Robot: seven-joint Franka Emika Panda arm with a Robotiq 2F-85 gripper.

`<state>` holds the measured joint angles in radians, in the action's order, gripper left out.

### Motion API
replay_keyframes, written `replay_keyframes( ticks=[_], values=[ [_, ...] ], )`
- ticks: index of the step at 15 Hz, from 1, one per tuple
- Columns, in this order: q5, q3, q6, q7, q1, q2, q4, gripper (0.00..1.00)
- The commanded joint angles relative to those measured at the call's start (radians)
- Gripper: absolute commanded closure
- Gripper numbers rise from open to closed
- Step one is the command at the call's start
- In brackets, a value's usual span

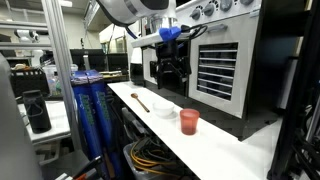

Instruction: Pour the contents of the cup into the bowl

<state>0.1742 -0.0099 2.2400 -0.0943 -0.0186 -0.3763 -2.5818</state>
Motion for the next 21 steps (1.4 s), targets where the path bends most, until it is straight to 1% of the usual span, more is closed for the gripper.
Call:
replay_keyframes(
  ticks=[1, 3, 5, 6, 8, 10, 13, 16, 21],
  values=[
    [-0.073, -0.084, 0.165, -0.176, 0.023, -0.079, -0.152, 0.0],
    [-0.128, -0.146, 0.222, -0.309, 0.036, -0.112, -0.215, 0.0],
    [-0.168, -0.215, 0.242, -0.443, 0.044, -0.152, -0.265, 0.0],
    [-0.187, -0.255, 0.211, -0.508, 0.053, -0.112, -0.199, 0.0],
    [-0.2, -0.325, 0.204, -0.626, 0.047, -0.137, -0.209, 0.0],
    [-0.2, -0.39, 0.222, -0.761, 0.03, -0.123, -0.203, 0.0],
    [-0.229, -0.477, 0.238, -0.956, 0.035, -0.103, -0.2, 0.0],
    [-0.281, -0.521, 0.252, -1.132, 0.052, -0.072, -0.2, 0.0],
    [-0.396, -0.536, 0.288, -1.373, 0.075, -0.021, -0.2, 0.0]
  ],
)
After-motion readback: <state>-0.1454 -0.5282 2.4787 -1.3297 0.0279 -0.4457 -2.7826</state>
